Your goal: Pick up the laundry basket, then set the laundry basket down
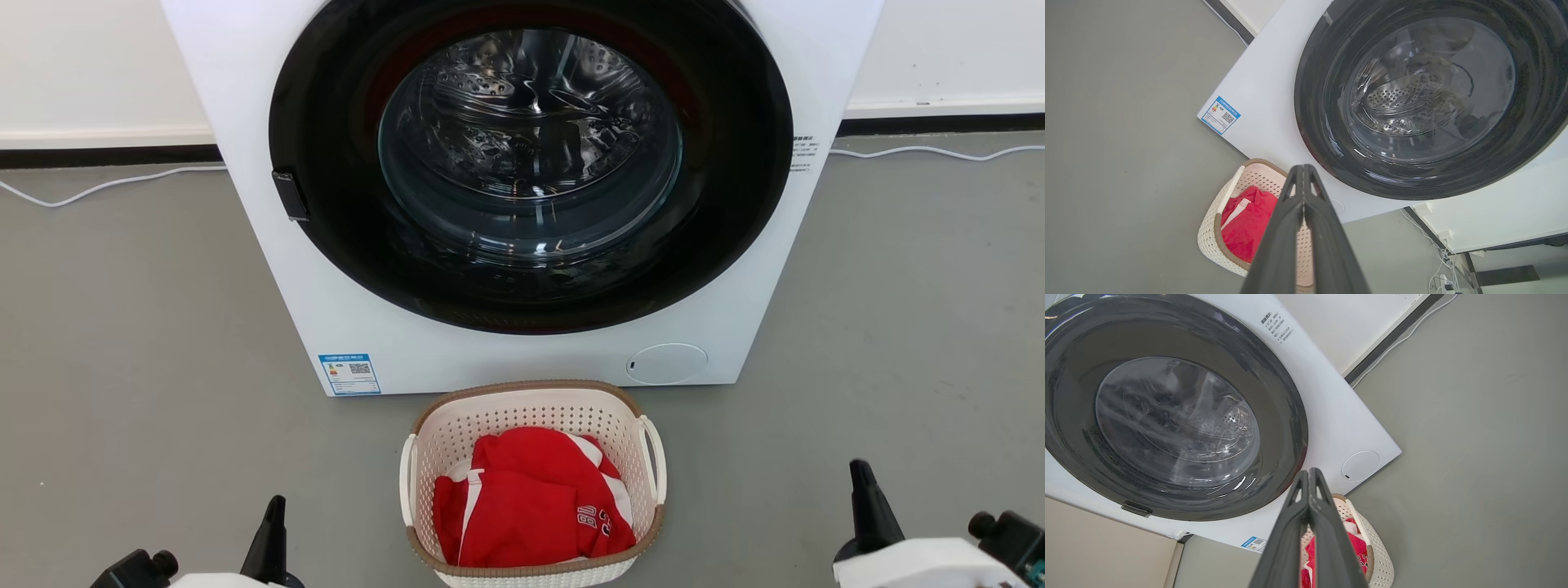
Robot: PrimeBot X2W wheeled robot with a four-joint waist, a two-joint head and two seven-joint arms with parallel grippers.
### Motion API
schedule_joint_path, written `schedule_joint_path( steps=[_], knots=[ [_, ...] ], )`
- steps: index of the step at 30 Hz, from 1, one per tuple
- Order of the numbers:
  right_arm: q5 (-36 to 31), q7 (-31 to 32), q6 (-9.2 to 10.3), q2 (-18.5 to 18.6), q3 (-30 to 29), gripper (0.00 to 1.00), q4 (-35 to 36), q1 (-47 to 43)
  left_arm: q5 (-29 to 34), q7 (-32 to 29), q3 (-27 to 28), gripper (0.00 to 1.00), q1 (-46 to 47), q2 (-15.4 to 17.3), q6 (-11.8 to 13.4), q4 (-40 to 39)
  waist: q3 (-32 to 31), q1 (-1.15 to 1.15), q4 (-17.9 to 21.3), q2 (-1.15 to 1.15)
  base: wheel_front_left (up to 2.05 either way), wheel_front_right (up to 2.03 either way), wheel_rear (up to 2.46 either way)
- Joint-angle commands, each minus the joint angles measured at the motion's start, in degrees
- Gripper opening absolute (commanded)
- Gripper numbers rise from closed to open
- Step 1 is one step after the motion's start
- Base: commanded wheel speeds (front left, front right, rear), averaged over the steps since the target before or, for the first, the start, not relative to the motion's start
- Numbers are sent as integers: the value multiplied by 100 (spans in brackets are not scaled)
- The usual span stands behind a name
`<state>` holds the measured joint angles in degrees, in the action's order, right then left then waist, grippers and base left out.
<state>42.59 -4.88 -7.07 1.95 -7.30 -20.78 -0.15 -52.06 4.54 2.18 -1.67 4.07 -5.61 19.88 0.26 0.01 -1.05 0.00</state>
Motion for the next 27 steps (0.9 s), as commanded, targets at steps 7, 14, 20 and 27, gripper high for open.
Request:
schedule_joint_path(
  steps=[7, 14, 20, 27],
  knots=[
    [670, 157, -23, 68, 48, 0, 261, 350, -548, -126, 160, 0, 362, 38, -55, -224, -1, -1, 12, 0, 0, 0, 0],
    [1112, 258, -25, 71, 51, 0, 304, 380, -905, -227, 189, 0, 406, 21, -69, -260, -2, -1, 21, 0, 0, 0, 0],
    [1630, 376, -27, 74, 55, 0, 354, 414, -1323, -345, 222, 0, 457, 2, -85, -304, -3, -1, 33, 0, 0, 0, 0],
    [2074, 477, -29, 76, 58, 0, 397, 443, -1681, -446, 251, 0, 501, -14, -98, -341, -3, -1, 42, 0, 0, 0, 0]
  ],
)
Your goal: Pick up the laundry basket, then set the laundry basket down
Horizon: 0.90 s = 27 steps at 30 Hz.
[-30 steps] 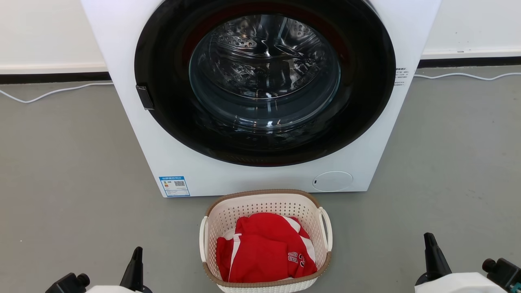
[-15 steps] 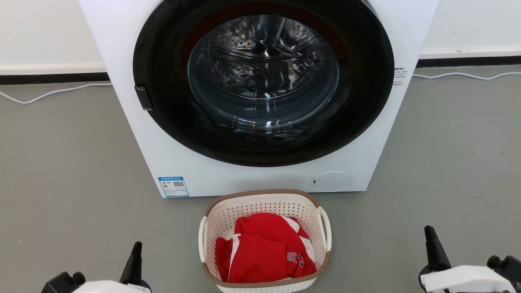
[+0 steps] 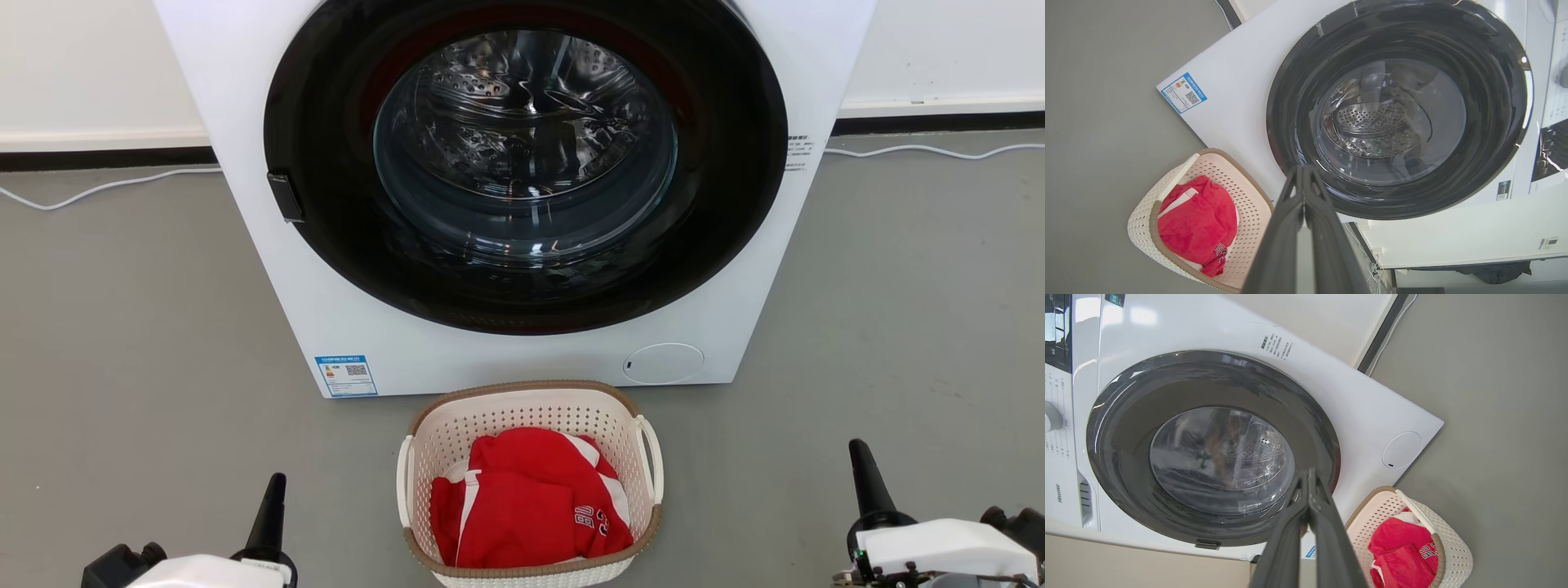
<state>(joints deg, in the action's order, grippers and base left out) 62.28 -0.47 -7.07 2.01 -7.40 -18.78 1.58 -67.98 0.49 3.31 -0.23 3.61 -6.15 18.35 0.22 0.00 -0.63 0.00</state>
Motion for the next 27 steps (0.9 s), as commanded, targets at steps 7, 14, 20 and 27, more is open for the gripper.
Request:
schedule_joint_path(
  steps=[7, 14, 20, 27],
  knots=[
    [623, 154, -31, 74, 72, 0, 247, 304, -507, -159, 171, 0, 408, 13, -61, -231, -1, 0, 11, 0, 0, 0, 0],
    [1138, 271, -34, 77, 76, 0, 297, 338, -923, -277, 204, 0, 459, -5, -77, -274, -2, 0, 22, 0, 0, 0, 0],
    [1582, 373, -36, 79, 79, 0, 340, 367, -1281, -378, 232, 0, 503, -22, -90, -311, -2, 0, 32, 0, 0, 0, 0],
    [2100, 491, -38, 82, 83, 0, 390, 402, -1699, -496, 266, 0, 554, -41, -106, -354, -3, 0, 43, 0, 0, 0, 0]
  ],
)
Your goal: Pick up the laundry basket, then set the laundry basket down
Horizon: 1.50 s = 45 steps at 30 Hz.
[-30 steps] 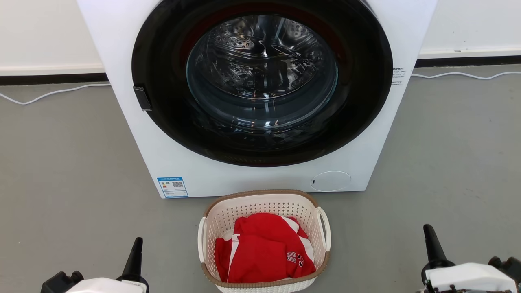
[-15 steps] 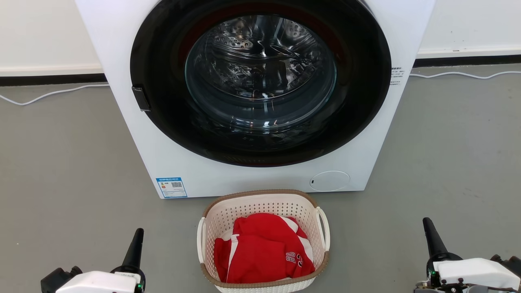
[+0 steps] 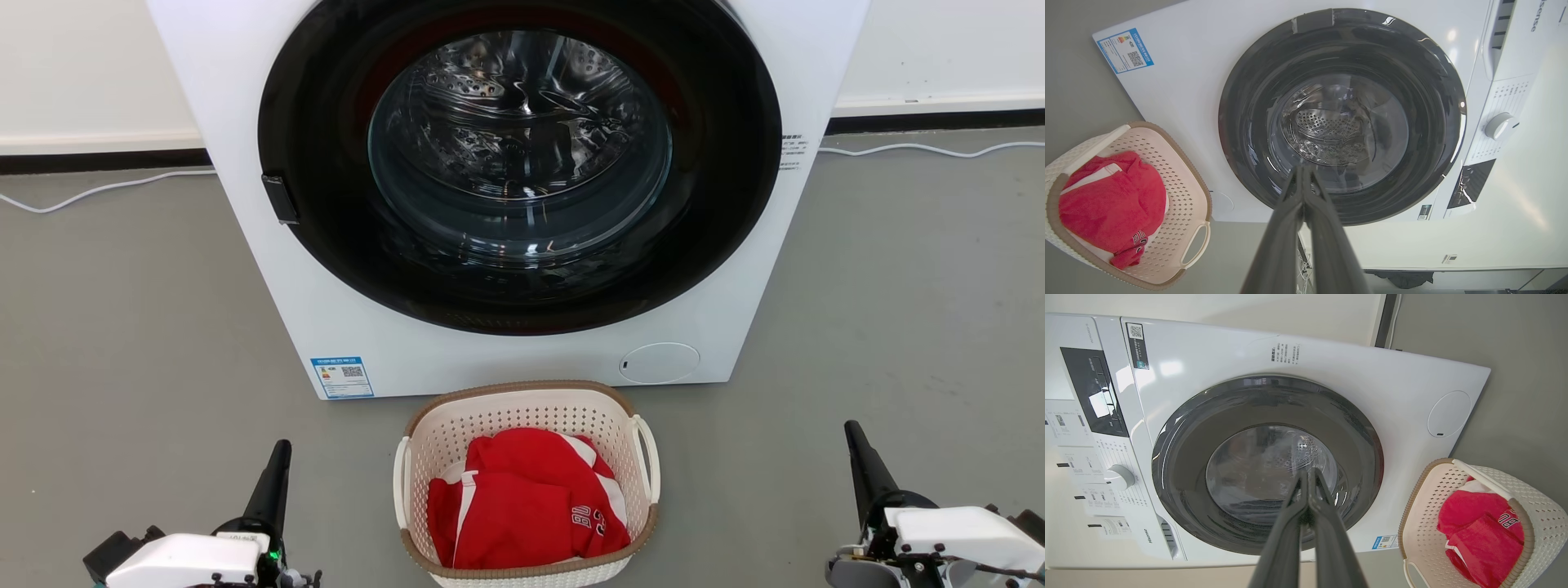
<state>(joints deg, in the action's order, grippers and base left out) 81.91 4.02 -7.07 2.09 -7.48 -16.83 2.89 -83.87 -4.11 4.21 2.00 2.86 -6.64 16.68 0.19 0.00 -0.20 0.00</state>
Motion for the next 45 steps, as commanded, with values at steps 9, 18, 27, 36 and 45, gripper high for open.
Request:
schedule_joint_path(
  steps=[9, 18, 27, 36, 45],
  knots=[
    [801, 194, -41, 77, 96, 0, 258, 314, -646, -187, 218, 0, 398, 10, -78, -243, -1, 0, 15, 0, 0, 0, 0],
    [1027, 246, -42, 78, 98, 0, 280, 329, -829, -239, 233, 0, 420, 2, -85, -262, -1, 0, 20, 0, 0, 0, 0],
    [1028, 246, -42, 78, 98, 0, 280, 329, -829, -239, 232, 0, 420, 2, -85, -262, -1, 0, 20, 0, 0, 0, 0],
    [1028, 246, -42, 78, 98, 0, 280, 329, -829, -238, 232, 0, 420, 2, -85, -262, -1, 0, 20, 0, 0, 0, 0],
    [1028, 246, -42, 78, 98, 0, 280, 329, -829, -238, 232, 0, 420, 2, -85, -262, -1, 0, 20, 0, 0, 0, 0]
  ],
)
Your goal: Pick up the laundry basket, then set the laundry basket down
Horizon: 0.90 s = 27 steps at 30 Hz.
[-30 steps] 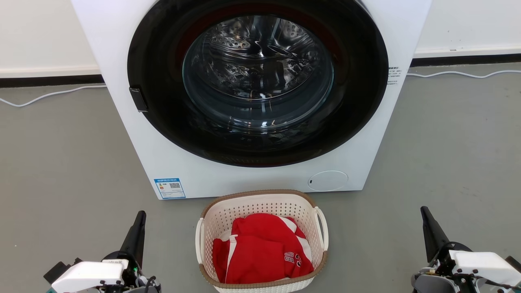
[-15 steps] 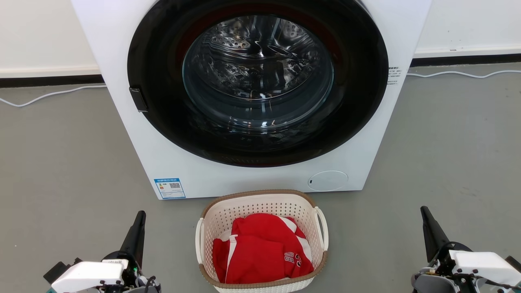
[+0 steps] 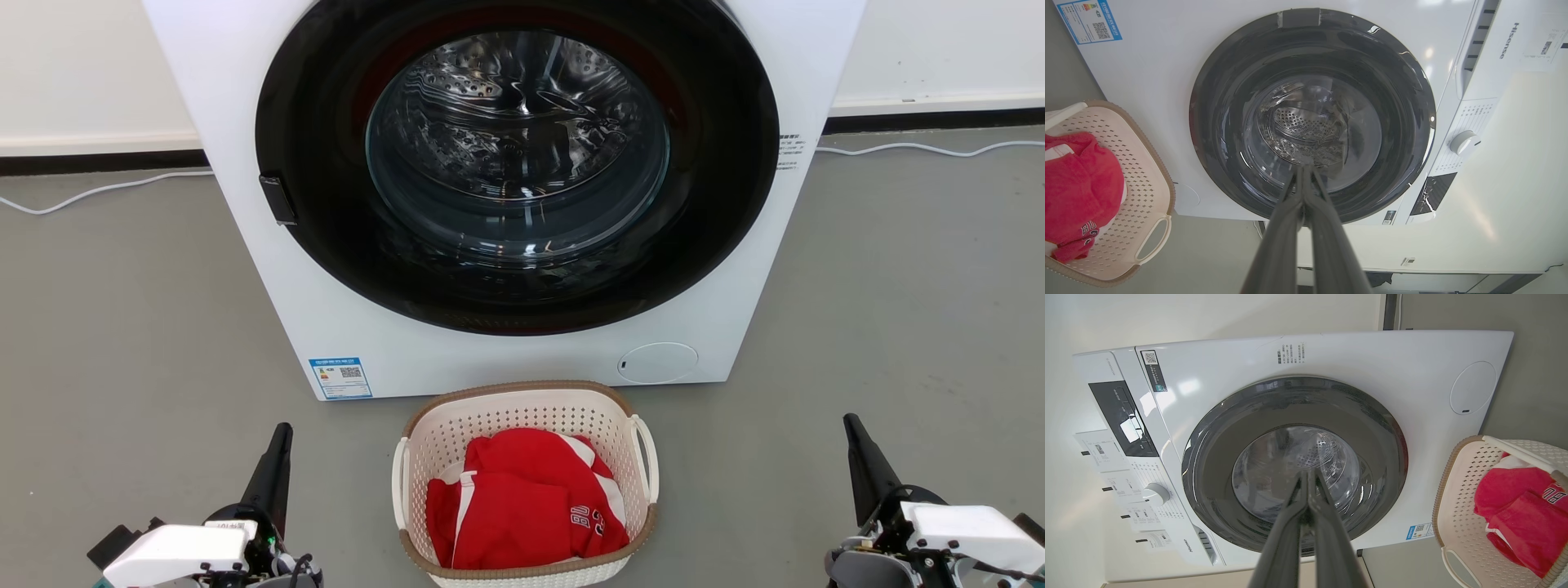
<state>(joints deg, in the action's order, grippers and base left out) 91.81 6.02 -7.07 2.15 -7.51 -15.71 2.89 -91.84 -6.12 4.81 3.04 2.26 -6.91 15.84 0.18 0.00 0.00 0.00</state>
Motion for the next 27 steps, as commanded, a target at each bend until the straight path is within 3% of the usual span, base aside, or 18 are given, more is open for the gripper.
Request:
schedule_joint_path(
  steps=[1, 27],
  knots=[
    [38, 46, -42, 73, 101, 0, 168, 329, -32, -37, 172, 0, 316, 62, -58, -178, 0, 0, 0, 0, 0, 0, 0],
    [38, 46, -42, 73, 101, 0, 168, 329, -32, -37, 172, 0, 316, 62, -58, -178, 0, 0, 0, 0, 0, 0, 0]
  ],
)
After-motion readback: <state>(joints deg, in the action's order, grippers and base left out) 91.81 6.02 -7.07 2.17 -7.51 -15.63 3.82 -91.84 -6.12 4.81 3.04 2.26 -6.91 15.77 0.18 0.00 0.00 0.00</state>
